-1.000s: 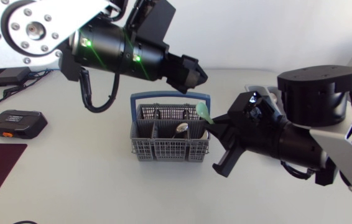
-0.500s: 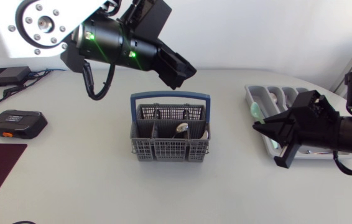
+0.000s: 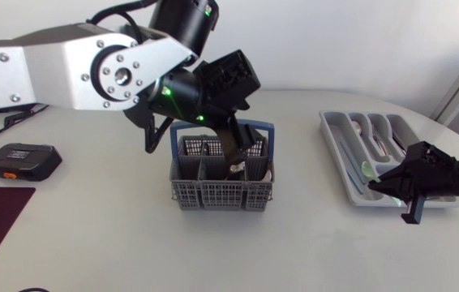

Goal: Unload the cutlery basket into the drawer organizer.

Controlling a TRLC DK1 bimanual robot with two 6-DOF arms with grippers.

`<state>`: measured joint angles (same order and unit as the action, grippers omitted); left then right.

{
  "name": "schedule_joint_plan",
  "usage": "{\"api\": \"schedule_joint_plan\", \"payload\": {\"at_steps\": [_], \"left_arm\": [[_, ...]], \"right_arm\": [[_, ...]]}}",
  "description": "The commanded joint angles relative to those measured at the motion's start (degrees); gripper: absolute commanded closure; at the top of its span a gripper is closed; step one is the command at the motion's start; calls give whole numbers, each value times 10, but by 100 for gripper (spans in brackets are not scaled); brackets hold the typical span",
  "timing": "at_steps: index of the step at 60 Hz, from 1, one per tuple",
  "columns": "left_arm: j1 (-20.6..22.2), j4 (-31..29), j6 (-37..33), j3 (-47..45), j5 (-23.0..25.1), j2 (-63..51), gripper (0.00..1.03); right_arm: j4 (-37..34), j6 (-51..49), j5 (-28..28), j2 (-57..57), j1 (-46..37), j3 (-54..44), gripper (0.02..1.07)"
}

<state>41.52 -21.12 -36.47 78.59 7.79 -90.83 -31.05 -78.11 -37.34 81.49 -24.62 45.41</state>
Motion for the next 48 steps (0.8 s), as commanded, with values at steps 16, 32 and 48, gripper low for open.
{"api": "schedule_joint_plan", "payload": {"at_steps": [16, 32, 48], "left_arm": [[30, -6, -149, -48, -19, -19, 23], [45, -2, -223, -55, -23, -33, 23], [52, 0, -302, -57, -35, -52, 23]], "right_arm": [[-65, -219, 46, 167, -84, 148, 101], [-29, -290, 112, 238, -104, 178, 101], [35, -316, 161, 285, -114, 180, 101]]}}
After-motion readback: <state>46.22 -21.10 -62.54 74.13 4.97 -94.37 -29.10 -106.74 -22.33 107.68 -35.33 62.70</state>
